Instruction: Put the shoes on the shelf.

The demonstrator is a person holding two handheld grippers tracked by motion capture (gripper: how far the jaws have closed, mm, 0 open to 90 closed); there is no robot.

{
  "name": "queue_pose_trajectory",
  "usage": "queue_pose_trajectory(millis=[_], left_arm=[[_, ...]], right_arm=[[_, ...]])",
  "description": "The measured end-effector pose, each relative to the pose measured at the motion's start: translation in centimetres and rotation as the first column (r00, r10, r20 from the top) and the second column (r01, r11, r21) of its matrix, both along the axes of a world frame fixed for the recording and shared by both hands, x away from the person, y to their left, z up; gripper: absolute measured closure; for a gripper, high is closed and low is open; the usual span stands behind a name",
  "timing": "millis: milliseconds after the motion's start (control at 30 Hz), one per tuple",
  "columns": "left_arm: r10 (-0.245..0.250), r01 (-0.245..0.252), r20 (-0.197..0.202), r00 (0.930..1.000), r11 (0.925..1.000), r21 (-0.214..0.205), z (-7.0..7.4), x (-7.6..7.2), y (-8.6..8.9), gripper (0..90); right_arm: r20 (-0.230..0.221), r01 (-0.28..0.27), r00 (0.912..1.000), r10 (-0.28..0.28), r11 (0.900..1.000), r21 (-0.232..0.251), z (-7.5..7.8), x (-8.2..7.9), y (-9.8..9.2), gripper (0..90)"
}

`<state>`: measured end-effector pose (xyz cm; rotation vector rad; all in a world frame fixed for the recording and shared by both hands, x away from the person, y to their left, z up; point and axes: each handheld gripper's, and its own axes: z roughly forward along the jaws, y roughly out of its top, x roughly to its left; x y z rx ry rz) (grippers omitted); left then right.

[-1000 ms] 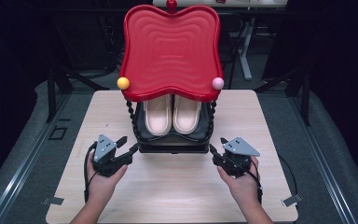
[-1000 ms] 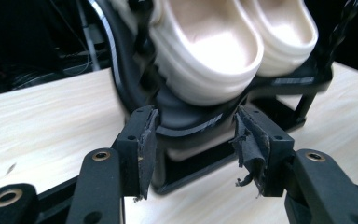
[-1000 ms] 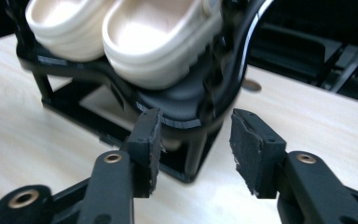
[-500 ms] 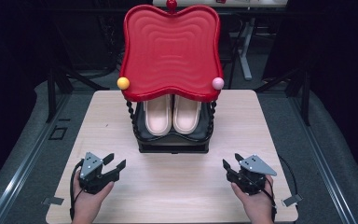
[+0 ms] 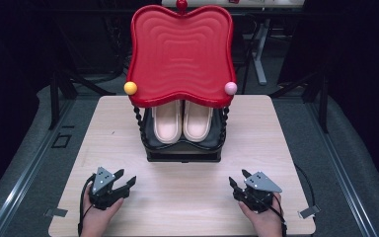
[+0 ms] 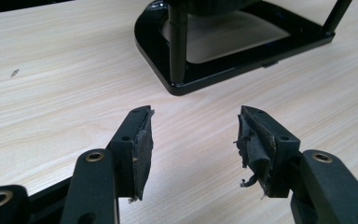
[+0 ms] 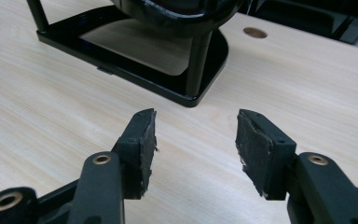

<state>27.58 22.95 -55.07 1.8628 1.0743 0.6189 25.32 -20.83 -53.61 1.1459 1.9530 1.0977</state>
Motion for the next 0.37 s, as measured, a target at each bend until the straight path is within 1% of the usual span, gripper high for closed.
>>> queue_pose_trajectory(millis=[67, 200, 233, 367], left_arm=[[0.002, -0.002, 0.000, 1.0000, 1.0000, -0.007, -0.2, 0.1, 0.0, 44.9], [0.008, -0.008, -0.011, 0.9999, 1.0000, -0.002, -0.5, 0.3, 0.1, 44.3], [0.010, -0.010, -0.015, 0.9998, 1.0000, -0.001, -0.5, 0.4, 0.1, 43.9], [0.020, -0.020, -0.019, 0.9996, 0.9998, -0.002, -0.7, 0.5, 0.1, 42.9]], right_arm=[[-0.008, -0.001, 1.0000, 0.001, 1.0000, -0.005, -0.2, 0.1, 0.1, 47.0], [-0.023, -0.006, 0.9997, 0.006, 0.9999, -0.009, -0.6, 0.2, 0.2, 46.6], [-0.031, -0.004, 0.9995, 0.004, 1.0000, -0.005, -0.9, 0.3, 0.2, 46.4], [-0.042, 0.000, 0.9991, 0.000, 1.0000, -0.008, -1.2, 0.5, 0.1, 45.6]])
